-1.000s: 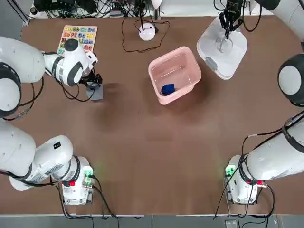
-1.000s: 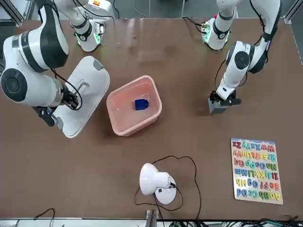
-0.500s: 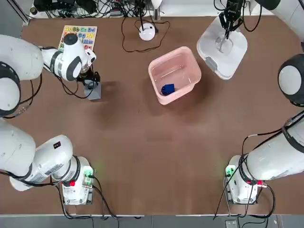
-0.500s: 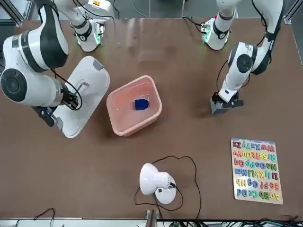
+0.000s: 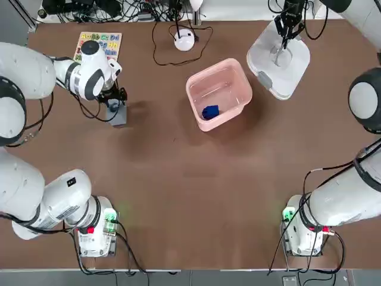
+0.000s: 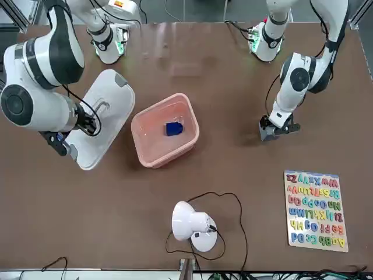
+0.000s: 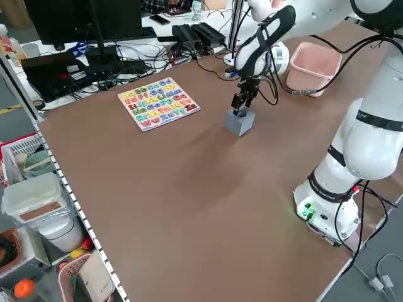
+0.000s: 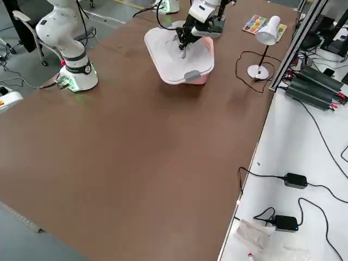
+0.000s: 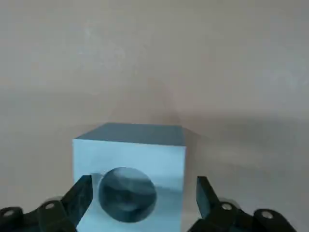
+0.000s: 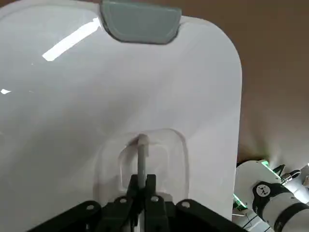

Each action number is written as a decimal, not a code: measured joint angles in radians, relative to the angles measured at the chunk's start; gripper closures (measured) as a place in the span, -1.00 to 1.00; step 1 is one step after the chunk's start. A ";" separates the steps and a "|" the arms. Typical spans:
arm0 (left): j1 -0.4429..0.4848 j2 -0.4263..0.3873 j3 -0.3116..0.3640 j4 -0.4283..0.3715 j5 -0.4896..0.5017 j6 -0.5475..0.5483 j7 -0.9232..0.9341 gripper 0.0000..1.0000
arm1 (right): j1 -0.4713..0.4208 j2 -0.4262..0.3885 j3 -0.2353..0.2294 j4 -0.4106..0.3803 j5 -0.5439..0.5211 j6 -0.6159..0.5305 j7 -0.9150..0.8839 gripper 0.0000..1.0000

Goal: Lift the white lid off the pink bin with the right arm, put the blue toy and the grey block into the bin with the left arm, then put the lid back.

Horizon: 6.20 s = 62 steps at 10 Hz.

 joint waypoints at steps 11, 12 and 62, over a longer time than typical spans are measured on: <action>0.003 0.048 -0.032 0.036 0.000 -0.033 -0.047 0.44 | 0.000 0.000 0.000 0.000 0.000 -0.001 0.000 0.86; 0.003 0.047 -0.036 0.065 0.000 -0.082 -0.058 0.44 | 0.000 0.000 0.000 0.000 0.000 -0.001 0.000 0.86; -0.419 -0.074 0.496 0.906 -0.270 -0.954 0.511 -1.00 | 0.357 0.312 0.021 0.079 0.034 0.254 0.707 0.86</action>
